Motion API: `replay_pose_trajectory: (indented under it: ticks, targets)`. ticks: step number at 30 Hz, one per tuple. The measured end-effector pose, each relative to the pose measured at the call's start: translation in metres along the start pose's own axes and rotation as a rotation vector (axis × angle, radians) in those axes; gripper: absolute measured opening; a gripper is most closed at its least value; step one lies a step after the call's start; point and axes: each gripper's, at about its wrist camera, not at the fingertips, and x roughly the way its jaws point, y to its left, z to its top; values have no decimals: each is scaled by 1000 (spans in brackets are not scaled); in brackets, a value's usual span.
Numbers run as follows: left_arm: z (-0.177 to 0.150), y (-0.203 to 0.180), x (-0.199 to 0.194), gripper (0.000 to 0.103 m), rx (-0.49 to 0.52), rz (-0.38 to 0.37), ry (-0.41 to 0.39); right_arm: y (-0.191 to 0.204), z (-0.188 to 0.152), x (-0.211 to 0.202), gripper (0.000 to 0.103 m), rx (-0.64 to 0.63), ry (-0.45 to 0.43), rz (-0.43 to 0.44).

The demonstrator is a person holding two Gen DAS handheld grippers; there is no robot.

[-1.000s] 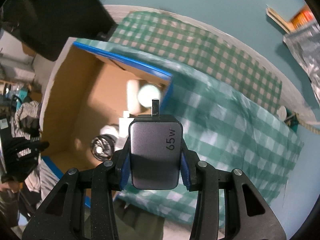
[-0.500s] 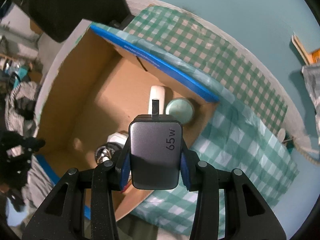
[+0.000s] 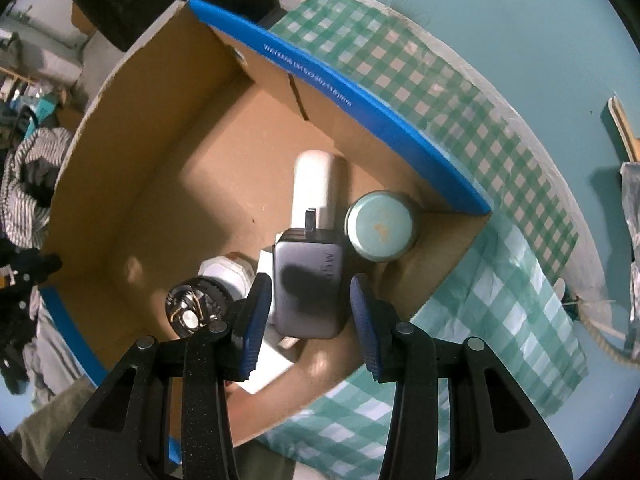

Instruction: Organize rigid objects

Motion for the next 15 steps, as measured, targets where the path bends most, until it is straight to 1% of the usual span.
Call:
replay_pose_trajectory:
  ticks: [9,13,15]
  targets:
    - [1,1,0,4,-2,-1,4,-5,-6,-15,42,34,-37,14]
    - [1,0,0,4,-2,1,4,-9,-14,-30,52,68,-77,13]
    - [1,1,0,4,-3,1,3,-12,-18,-38,54,82,-98,1]
